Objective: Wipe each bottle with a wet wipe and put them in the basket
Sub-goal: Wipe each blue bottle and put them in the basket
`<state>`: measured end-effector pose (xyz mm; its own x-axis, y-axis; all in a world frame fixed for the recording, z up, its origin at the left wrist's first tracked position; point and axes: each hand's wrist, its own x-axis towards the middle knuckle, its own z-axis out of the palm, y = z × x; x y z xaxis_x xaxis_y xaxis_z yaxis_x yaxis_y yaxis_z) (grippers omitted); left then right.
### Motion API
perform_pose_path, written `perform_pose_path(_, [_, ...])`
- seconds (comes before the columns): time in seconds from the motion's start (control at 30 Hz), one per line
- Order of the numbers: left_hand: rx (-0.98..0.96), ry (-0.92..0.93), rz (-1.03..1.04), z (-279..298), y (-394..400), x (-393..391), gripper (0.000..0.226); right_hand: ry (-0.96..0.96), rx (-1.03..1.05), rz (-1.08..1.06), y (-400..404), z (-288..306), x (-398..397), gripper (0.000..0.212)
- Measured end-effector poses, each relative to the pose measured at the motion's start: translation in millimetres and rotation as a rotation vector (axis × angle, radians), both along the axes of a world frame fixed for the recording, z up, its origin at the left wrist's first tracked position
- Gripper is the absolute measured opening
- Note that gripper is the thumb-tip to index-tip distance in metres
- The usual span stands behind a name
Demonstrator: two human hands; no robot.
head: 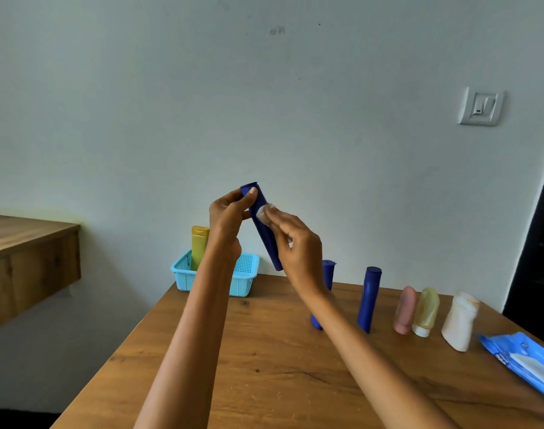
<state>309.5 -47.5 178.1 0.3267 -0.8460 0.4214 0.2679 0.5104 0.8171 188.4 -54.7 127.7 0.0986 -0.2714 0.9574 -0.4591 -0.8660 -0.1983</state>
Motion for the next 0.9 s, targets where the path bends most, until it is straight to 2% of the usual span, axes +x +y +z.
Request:
perform_pose_path(0.13, [0.033, 0.076, 0.009, -1, -2, 8, 0.017, 0.187, -0.084, -0.064, -1, -25, -14, 0.04])
perform_pose_path(0.3, [0.032, 0.03, 0.017, -2, -1, 7, 0.015, 0.072, 0.06, 0.056, -8, -27, -20, 0.041])
perform_pose_path(0.4, [0.025, -0.022, -0.002, -3, -1, 3, 0.016, 0.053, 0.019, 0.027, -7, -7, -11, 0.035])
perform_pose_path(0.5, [-0.009, -0.058, -0.013, -3, -1, -2, 0.007, 0.053, -0.025, -0.017, -6, 15, -1, 0.032])
perform_pose_path(0.7, [0.062, 0.048, -0.009, -3, -5, 4, 0.01, 0.205, -0.096, -0.123, -3, 2, 0, 0.038])
perform_pose_path(0.8, [0.121, 0.091, 0.005, -6, -8, 11, 0.023, 0.263, -0.125, -0.161, -1, -19, -9, 0.043])
perform_pose_path(0.9, [0.14, 0.116, 0.01, -8, -8, 18, 0.028, 0.303, -0.129, -0.132, 1, -36, -19, 0.032])
